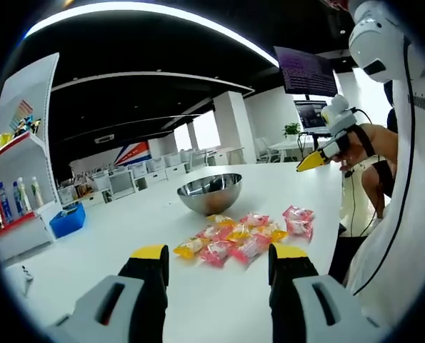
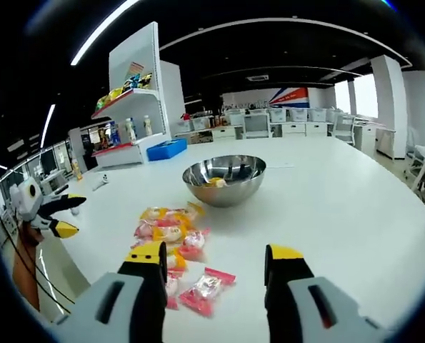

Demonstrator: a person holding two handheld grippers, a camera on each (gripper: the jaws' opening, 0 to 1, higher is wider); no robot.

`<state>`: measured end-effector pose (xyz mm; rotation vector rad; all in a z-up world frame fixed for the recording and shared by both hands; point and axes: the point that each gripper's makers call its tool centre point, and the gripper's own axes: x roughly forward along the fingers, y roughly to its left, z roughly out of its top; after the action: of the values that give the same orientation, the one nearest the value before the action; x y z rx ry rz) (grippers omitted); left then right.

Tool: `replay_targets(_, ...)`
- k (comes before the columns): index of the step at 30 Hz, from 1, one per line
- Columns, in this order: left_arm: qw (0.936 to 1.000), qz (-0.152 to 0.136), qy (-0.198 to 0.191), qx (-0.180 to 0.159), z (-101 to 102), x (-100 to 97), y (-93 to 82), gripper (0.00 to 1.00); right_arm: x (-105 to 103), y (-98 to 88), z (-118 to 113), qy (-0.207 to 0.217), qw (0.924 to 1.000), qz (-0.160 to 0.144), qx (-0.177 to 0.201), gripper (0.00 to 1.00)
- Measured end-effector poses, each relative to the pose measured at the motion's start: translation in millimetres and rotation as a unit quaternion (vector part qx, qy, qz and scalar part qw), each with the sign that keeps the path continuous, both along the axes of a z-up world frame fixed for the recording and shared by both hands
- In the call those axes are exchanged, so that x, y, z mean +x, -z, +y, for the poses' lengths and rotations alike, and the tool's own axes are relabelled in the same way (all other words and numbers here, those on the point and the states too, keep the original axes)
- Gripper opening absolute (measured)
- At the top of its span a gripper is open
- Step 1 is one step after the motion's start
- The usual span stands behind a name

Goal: Pick up the marshmallows scattered on the table and place them into the bowl on the table

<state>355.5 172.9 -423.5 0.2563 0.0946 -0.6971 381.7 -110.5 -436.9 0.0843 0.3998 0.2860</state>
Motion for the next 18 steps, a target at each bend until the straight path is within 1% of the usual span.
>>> replay_targets(3,1.0,0.001,0.003,0.002,-1,0.3,1.0,0.57,0,2.6,-1,0.019,0.9998,0.001,0.005,0.55)
replay_targets(6,1.0,0.001,0.007,-0.001,-3,-0.4,0.7,0.57,2,8.9,-3,0.035,0.9994,0.001,-0.004,0.56)
replay_targets(11,0.9999,0.004,0.01,-0.001,-4,-0.6,3.9,0.57,2,26.2,5,0.032,0.9992,0.014,-0.021,0.56)
replay_targets(14,0.9999,0.006,0.011,-0.001,-5,-1.0,5.5,0.57,1,31.5,13,0.024,0.9993,0.02,-0.019,0.55)
replay_targets(18,0.9999,0.006,0.011,-0.004,-5,-2.8,6.3,0.57,2,43.2,19,0.016,0.9989,0.034,-0.026,0.52)
